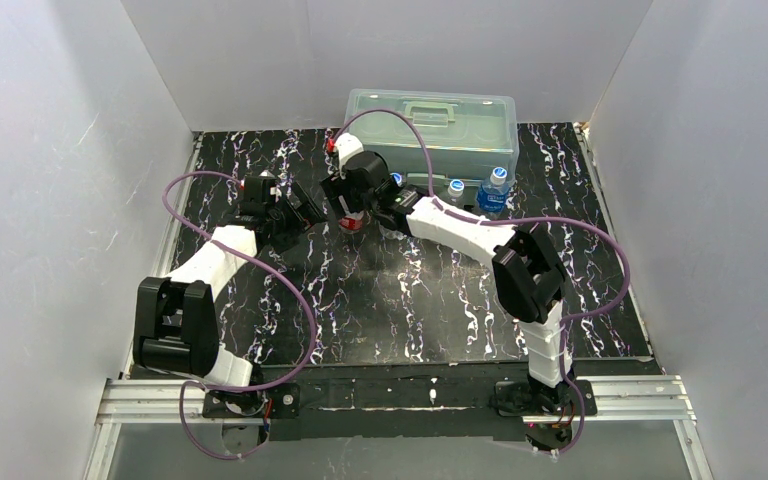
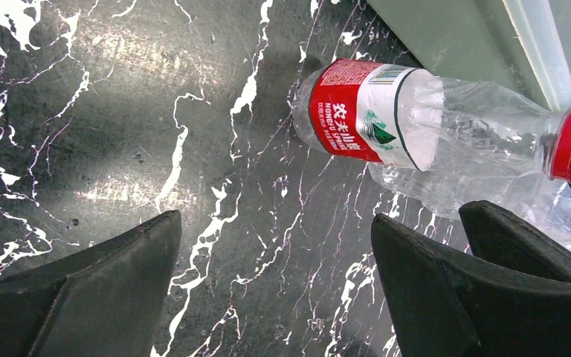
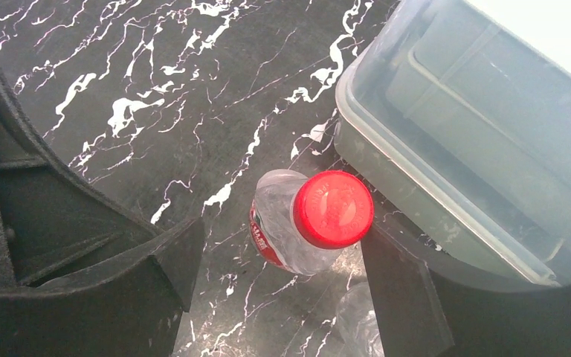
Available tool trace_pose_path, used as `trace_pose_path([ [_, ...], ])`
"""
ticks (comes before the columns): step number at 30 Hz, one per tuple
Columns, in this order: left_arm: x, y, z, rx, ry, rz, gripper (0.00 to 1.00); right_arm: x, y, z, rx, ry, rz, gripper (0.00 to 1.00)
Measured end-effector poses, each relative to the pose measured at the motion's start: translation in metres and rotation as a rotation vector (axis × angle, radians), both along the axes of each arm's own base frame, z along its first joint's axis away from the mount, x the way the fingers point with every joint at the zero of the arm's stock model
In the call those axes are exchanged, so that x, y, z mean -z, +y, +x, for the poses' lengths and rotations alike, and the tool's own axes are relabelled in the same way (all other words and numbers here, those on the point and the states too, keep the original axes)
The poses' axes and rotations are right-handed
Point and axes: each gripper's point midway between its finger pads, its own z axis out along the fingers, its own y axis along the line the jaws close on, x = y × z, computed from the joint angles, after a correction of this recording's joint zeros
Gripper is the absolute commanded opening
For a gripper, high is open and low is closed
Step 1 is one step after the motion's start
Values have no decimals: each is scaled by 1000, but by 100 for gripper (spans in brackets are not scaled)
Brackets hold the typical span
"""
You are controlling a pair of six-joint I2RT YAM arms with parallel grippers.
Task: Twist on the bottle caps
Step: Place the plastic bottle at the center of the board.
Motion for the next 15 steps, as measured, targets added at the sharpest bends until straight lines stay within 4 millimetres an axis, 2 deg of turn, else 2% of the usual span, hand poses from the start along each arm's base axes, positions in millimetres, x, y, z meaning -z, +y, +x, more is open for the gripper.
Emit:
trace_pose_path([
  [15,-2,-2,2,5,-10,-7,98,-24,3,5,3,-18,20,88],
])
